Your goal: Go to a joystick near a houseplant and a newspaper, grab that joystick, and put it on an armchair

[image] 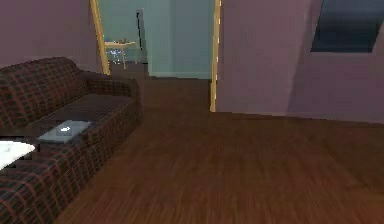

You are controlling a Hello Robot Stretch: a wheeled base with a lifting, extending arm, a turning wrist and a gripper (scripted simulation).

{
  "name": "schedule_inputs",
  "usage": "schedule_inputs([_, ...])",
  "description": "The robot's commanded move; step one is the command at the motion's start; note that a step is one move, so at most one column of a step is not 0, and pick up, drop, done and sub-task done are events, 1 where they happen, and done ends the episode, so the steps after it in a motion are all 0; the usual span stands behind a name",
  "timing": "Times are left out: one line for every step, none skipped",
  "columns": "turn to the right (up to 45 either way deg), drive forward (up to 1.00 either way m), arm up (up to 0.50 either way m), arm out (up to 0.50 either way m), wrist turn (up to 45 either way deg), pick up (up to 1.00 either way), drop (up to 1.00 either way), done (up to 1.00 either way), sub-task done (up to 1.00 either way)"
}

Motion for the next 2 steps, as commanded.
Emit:
schedule_inputs([42.0, 0.0, 0.0, 0.0, 0.0, 0.0, 0.0, 0.0, 0.0])
schedule_inputs([0.0, 0.15, 0.0, 0.0, 0.0, 0.0, 0.0, 0.0, 0.0])
